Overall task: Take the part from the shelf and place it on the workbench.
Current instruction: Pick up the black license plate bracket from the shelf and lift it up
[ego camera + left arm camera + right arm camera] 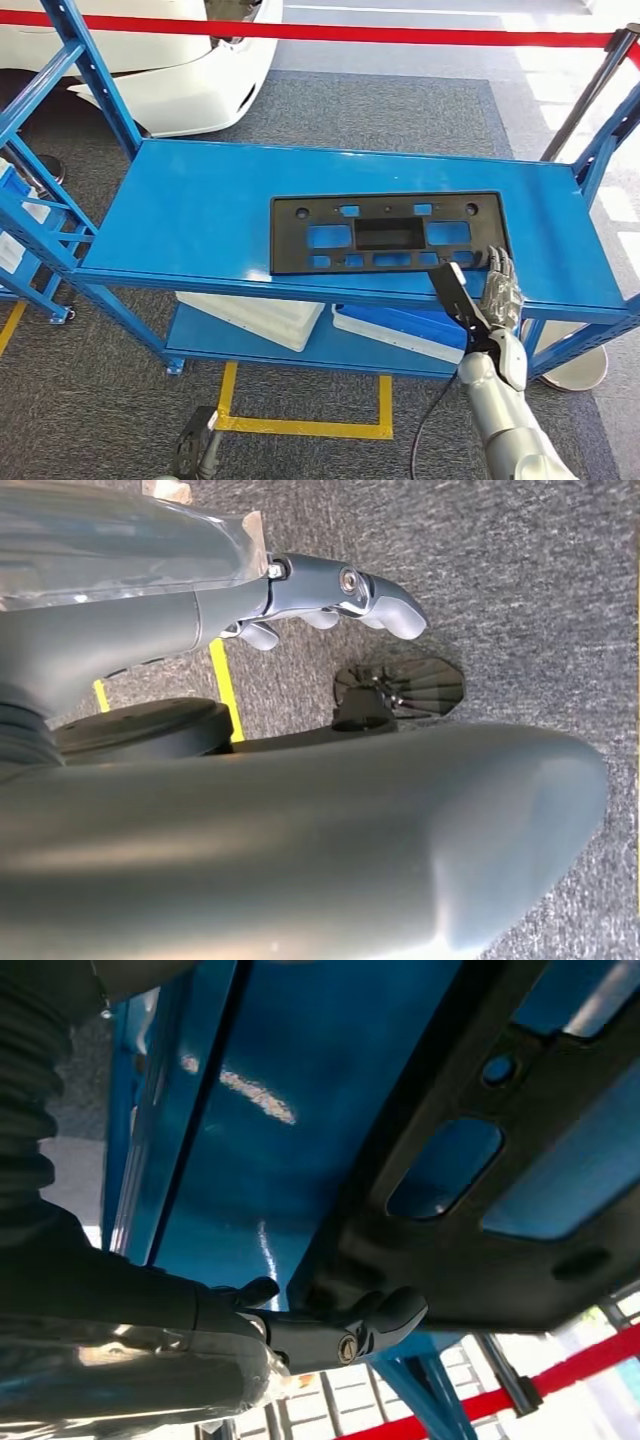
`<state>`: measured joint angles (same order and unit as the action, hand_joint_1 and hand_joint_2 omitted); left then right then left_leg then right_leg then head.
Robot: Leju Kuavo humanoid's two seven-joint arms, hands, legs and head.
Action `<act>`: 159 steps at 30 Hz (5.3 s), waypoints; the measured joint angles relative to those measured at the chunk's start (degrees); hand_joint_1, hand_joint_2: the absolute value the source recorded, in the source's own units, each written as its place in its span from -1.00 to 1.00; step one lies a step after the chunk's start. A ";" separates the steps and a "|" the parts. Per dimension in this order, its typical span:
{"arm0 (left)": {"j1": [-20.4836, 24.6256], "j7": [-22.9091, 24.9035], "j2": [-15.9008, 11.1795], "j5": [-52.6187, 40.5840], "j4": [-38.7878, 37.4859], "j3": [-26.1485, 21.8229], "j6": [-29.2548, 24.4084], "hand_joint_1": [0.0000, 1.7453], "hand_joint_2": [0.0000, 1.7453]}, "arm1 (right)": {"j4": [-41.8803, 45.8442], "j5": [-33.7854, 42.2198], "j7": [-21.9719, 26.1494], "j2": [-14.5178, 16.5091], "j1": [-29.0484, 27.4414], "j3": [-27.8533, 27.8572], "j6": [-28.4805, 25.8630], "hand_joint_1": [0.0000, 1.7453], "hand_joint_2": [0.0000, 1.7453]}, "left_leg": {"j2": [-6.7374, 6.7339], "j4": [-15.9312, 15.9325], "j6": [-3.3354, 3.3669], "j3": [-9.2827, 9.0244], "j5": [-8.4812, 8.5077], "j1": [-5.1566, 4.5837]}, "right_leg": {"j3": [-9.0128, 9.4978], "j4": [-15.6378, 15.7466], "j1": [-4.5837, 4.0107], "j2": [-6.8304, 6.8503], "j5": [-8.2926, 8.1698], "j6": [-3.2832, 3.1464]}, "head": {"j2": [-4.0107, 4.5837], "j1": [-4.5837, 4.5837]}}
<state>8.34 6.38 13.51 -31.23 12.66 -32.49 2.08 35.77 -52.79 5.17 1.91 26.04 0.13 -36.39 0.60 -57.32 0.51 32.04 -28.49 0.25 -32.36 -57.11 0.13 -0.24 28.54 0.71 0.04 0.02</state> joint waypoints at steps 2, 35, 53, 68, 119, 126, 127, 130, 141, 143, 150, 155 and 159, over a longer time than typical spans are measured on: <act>0.08 0.03 -0.02 0.00 0.00 0.00 0.00 -1.00 -1.00 | -2.22 -0.18 -0.11 -0.63 1.40 -0.17 -0.31 -1.00 1.00 | -0.01 0.00 0.00 -0.02 -0.01 0.01 | 0.00 0.00 0.00 -0.03 0.00 0.00 | 0.01 -0.01; 0.29 1.11 -0.11 -1.79 0.00 0.20 0.37 -1.00 -1.00 | 18.17 -25.78 3.24 4.04 -3.69 -1.85 -3.97 -1.00 1.00 | -0.01 -0.05 0.01 0.05 0.01 0.02 | 0.00 -0.01 -0.01 -0.03 -0.04 0.04 | 0.00 0.01; -0.30 1.45 -0.43 -1.82 -0.38 -0.13 -2.58 -1.00 -1.00 | 4.95 -11.69 3.32 -0.05 5.23 -5.81 2.83 -1.00 1.00 | 0.00 -0.06 0.01 0.06 0.01 0.02 | -0.02 -0.01 -0.01 -0.01 -0.04 0.04 | 0.00 -0.01; -0.09 1.82 -0.42 -2.86 -0.46 -0.13 -2.03 -1.00 -1.00 | -0.63 -10.41 1.95 -2.94 9.01 -5.79 3.52 -1.00 1.00 | 0.00 -0.08 0.01 0.07 0.01 0.02 | -0.02 -0.01 -0.01 0.00 -0.04 0.04 | 0.01 0.01; 1.16 2.00 -0.26 -5.42 -0.52 -0.91 -1.36 -1.00 -1.00 | -11.60 -6.85 -1.07 -4.49 17.03 -4.29 14.64 -1.00 1.00 | 0.00 -0.09 0.01 0.08 0.01 0.02 | -0.02 -0.01 -0.01 0.00 -0.06 0.03 | 0.01 0.01; 1.17 1.91 -0.24 -5.98 -0.52 -1.27 -1.06 -1.00 -1.00 | -11.66 -10.96 -1.72 -4.49 17.30 -5.95 10.81 -1.00 1.00 | -0.01 -0.09 0.01 0.08 0.01 0.02 | -0.02 -0.01 -0.01 0.00 -0.06 0.03 | 0.01 0.01; 1.18 1.90 -0.23 -6.11 -0.52 -1.31 -0.99 -1.00 -1.00 | -11.66 -11.78 -1.94 -4.49 17.40 -6.40 10.33 -1.00 1.00 | -0.01 -0.09 0.01 0.08 0.01 0.02 | -0.02 -0.01 -0.01 -0.01 -0.06 0.03 | 0.01 0.01; 1.20 1.91 -0.20 -6.38 -0.55 -1.43 -0.97 -1.00 -1.00 | -11.73 -13.23 -2.47 -4.49 17.74 -7.55 9.76 -1.00 1.00 | 0.00 -0.09 0.01 0.09 0.01 0.02 | -0.03 -0.01 -0.01 0.00 -0.06 0.03 | 0.00 0.01; 1.47 2.02 -0.12 -7.24 -0.86 -1.63 -0.95 -1.00 -1.00 | -13.19 -16.83 -2.79 -4.49 18.82 -10.94 15.14 -1.00 1.00 | 0.00 -0.09 0.01 0.09 0.01 0.02 | -0.03 -0.01 -0.01 0.00 -0.06 0.03 | 0.00 0.01; 1.49 2.02 -0.11 -7.35 -0.88 -1.63 -0.96 -1.00 -1.00 | -13.69 -16.62 -2.55 -4.49 18.86 -11.33 17.70 -1.00 1.00 | 0.00 -0.09 0.01 0.09 0.01 0.02 | -0.03 -0.01 -0.01 0.00 -0.06 0.03 | 0.00 0.01; 1.62 2.13 -0.09 -7.81 -0.90 -1.66 -0.99 -1.00 -1.00 | -14.91 -15.96 -2.90 -4.49 19.73 -11.54 22.52 -1.00 1.00 | -0.01 -0.09 0.01 0.06 0.01 0.02 | -0.02 -0.01 -0.01 -0.01 -0.06 0.03 | 0.00 0.01; 1.64 2.01 -0.09 -8.25 -0.90 -1.68 -0.99 -1.00 -1.00 | -15.27 -16.77 -3.29 -4.60 19.95 -11.55 21.40 -1.00 1.00 | -0.01 -0.11 0.01 0.06 0.02 0.02 | 0.00 -0.01 -0.01 0.00 -0.07 0.03 | 0.00 0.01; 1.65 1.97 -0.09 -8.38 -0.90 -1.70 -0.95 -1.00 -1.00 | -15.48 -17.93 -3.93 -4.87 19.98 -11.63 19.19 -1.00 1.00 | -0.01 -0.12 0.01 0.07 0.02 0.02 | 0.00 -0.01 -0.01 0.00 -0.07 0.03 | 0.00 0.01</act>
<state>10.00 8.34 13.42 -39.62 11.76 -34.19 1.13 20.28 -70.72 1.24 -2.96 46.02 -11.50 -17.20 0.59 -57.44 0.53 32.11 -28.47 0.27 -32.36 -57.12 0.11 -0.24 28.47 0.74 0.05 0.02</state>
